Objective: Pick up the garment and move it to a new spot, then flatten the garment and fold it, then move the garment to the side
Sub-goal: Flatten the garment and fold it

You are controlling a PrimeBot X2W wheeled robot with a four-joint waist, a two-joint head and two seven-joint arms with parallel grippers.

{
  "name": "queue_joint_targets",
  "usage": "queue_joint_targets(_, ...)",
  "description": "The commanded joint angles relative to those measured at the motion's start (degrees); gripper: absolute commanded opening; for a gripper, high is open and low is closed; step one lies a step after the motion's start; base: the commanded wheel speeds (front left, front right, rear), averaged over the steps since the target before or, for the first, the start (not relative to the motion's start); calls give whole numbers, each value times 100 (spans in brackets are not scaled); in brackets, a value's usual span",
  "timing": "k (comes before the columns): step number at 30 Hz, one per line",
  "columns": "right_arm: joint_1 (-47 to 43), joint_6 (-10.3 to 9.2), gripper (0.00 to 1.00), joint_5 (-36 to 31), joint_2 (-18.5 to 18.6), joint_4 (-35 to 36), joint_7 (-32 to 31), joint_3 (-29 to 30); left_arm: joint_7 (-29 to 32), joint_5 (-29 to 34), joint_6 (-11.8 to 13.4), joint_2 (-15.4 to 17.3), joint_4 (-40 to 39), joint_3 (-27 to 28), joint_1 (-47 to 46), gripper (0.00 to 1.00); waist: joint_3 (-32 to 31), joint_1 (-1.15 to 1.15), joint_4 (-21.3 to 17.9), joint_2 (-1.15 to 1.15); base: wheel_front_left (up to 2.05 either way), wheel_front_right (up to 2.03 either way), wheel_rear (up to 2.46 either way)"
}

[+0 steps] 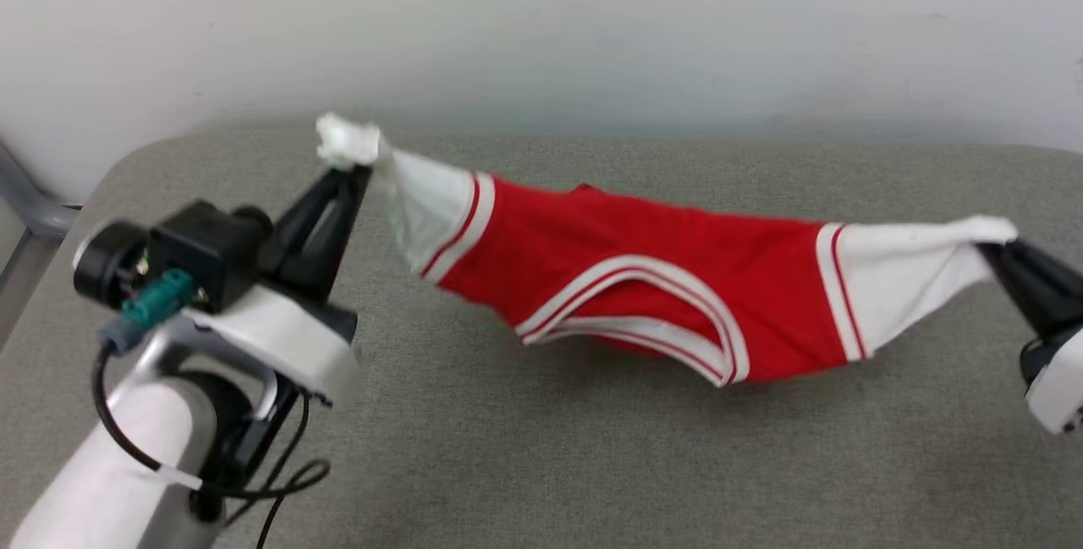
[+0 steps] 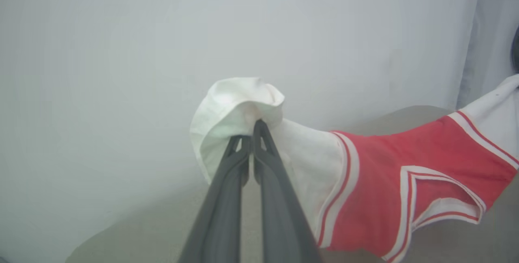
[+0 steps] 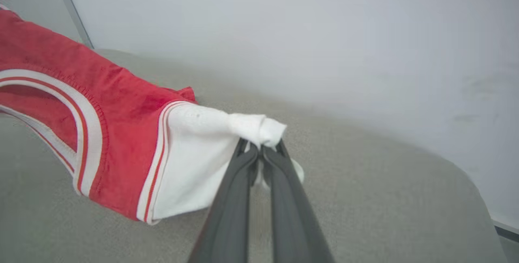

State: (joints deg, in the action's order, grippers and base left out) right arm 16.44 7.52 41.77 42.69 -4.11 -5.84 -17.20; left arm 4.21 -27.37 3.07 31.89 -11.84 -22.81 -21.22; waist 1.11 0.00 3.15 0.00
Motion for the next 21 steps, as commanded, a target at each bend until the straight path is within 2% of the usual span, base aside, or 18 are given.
queue_joint_targets(1,92,-6,0,-47,-37,80,15,84,-36,13,-22,-30,-39,24,-125,0,1,0,-4,0,0,0,0)
queue_joint_targets(11,599,-6,0,-236,-313,1151,-389,1155,-11,0,-244,-371,-129,42,-1658,0,130,0,-97,0,0,0,0)
queue_joint_targets(15,1069,-7,0,-354,-373,1327,-576,1354,13,13,-312,-499,46,48,-2193,0,293,0,-124,0,0,0,0)
queue_joint_targets(21,2006,-7,0,-448,-383,1214,-825,1326,4,63,-453,-685,455,14,-3100,0,738,0,-130,0,0,0,0)
